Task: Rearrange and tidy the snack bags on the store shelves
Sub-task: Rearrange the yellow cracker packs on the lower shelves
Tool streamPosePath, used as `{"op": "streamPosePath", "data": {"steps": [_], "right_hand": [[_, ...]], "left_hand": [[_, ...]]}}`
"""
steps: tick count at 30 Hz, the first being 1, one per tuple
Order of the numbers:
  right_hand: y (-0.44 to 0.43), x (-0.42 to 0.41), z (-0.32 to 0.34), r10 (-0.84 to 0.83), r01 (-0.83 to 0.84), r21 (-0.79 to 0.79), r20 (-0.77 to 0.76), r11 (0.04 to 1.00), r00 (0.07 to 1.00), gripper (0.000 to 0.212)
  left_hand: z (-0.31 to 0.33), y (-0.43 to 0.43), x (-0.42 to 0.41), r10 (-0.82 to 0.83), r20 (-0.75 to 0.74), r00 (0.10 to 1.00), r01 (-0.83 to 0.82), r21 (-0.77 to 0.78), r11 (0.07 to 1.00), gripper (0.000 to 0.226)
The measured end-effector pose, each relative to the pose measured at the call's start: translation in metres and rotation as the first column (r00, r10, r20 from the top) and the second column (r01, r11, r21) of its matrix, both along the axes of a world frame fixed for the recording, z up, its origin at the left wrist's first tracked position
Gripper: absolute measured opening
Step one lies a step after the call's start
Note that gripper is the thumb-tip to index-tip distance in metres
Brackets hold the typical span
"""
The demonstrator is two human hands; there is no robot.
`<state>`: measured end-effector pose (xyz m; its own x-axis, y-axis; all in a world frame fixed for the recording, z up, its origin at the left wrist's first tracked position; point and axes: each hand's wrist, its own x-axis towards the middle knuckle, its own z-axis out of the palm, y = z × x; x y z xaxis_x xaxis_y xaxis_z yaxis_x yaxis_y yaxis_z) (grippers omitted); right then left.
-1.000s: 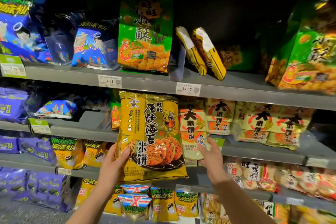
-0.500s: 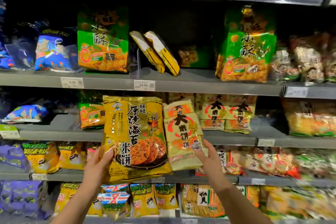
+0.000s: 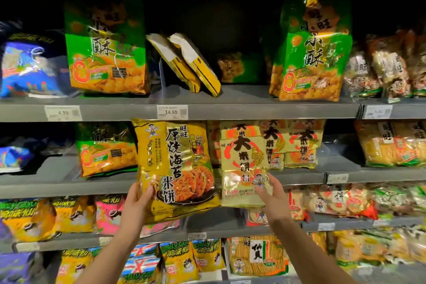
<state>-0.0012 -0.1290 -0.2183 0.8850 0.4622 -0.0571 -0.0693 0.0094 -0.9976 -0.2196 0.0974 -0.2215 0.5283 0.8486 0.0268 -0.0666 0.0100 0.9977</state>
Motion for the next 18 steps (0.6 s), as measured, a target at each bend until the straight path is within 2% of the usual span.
{"op": "streamPosePath", "data": {"steps": [3, 10, 14, 18], "right_hand": [[0.012, 0.004, -0.004, 0.012, -0.012, 0.007, 0.028, 1.0, 1.0, 0.051], [0.044, 0.021, -0.011, 0.028, -0.028, 0.059, -0.014, 0.998, 1.0, 0.056], [0.057, 0.035, -0.017, 0.037, -0.019, 0.144, -0.127, 0.989, 0.991, 0.057], [0.065, 0.047, -0.028, -0.014, 0.057, 0.198, -0.212, 0.979, 0.977, 0.054]], "left_hand": [[-0.01, 0.011, 0.013, -0.011, -0.003, 1.0, 0.011, -0.049, 0.999, 0.046], [-0.02, 0.037, 0.044, -0.019, -0.064, 0.998, 0.017, -0.031, 0.999, 0.048], [-0.004, 0.051, 0.068, -0.012, -0.016, 1.0, 0.013, 0.041, 0.999, 0.05], [-0.003, 0.076, 0.088, 0.027, -0.057, 0.998, -0.017, 0.155, 0.988, 0.045]]}}
